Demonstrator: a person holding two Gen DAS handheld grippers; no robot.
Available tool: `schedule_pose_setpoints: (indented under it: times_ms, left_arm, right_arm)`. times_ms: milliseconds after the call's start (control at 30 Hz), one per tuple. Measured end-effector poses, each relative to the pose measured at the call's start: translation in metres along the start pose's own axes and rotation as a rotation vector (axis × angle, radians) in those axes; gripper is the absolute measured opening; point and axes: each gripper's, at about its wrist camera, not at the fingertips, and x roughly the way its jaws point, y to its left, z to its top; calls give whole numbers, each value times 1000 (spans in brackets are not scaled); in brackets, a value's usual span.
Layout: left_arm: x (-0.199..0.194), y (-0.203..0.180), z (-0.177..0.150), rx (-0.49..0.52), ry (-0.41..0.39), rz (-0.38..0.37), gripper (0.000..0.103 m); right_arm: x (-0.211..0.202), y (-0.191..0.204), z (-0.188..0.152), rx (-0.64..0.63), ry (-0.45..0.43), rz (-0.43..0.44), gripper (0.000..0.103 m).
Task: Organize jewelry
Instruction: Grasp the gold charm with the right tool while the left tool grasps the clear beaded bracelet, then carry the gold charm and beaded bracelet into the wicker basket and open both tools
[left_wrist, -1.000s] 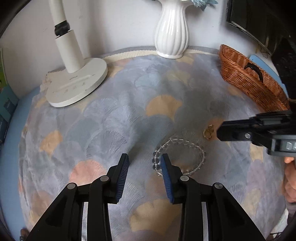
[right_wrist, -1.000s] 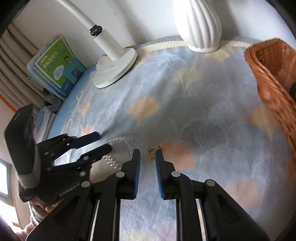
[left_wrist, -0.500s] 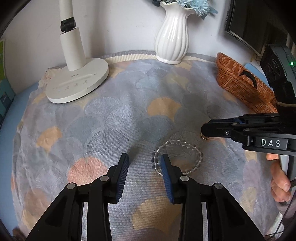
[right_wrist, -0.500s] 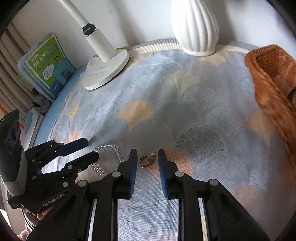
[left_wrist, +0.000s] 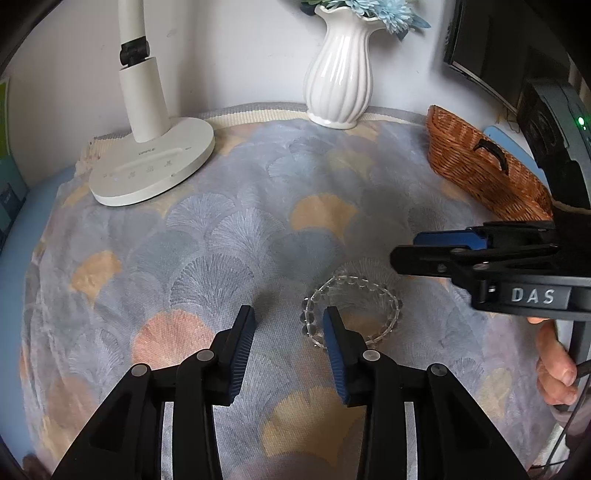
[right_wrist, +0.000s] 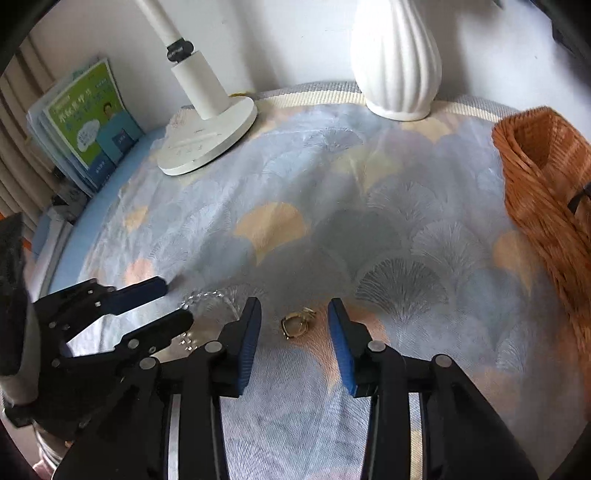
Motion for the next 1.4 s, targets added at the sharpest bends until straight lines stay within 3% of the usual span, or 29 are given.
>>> schedule_pose_setpoints:
  times_ms: [67,100,133,167,300,500,633,833,1167,1267,1400]
  left_arm:
    - [0,-2,0,10,0,10,39]
    - [1,-4,0,20,1,24,39]
    - [0,-6,-1,27,2,34,29]
    - [-1,-10,-1,39,4,37,7]
    - [-4,-21,-3,73,15,11,8]
    - [-45,-20,3,21,-63,-173,8]
    - [-69,-32,15,32,-103,-228,8]
    - [-85,-73,44,95,-131,-248,8]
    - [-86,-168,126,236,-195,-269,8]
    - [-78,-193,155,262,-222,-294,8]
    - [-54,-217,185,280,-225,-298,8]
  right_arm:
    - [1,4,0,-29,-1,-65,12]
    - [1,5,-1,-40,-3,-88,12]
    - [1,6,-1,-45,-3,-85,12]
    - [0,5,-3,-48,-4,-82,12]
    - [-15,0,-8,-40,-22,-59,11]
    - [-67,-25,-23,-14,-92,-15,11]
    - [-100,-52,-34,32,-138,40,12]
    - [-145,-92,-44,77,-221,39,12]
    - [-211,-184,-27,180,-368,-125,12]
    - [-211,-213,-15,234,-363,-125,12]
    - [-182,-240,5,298,-293,-105,12]
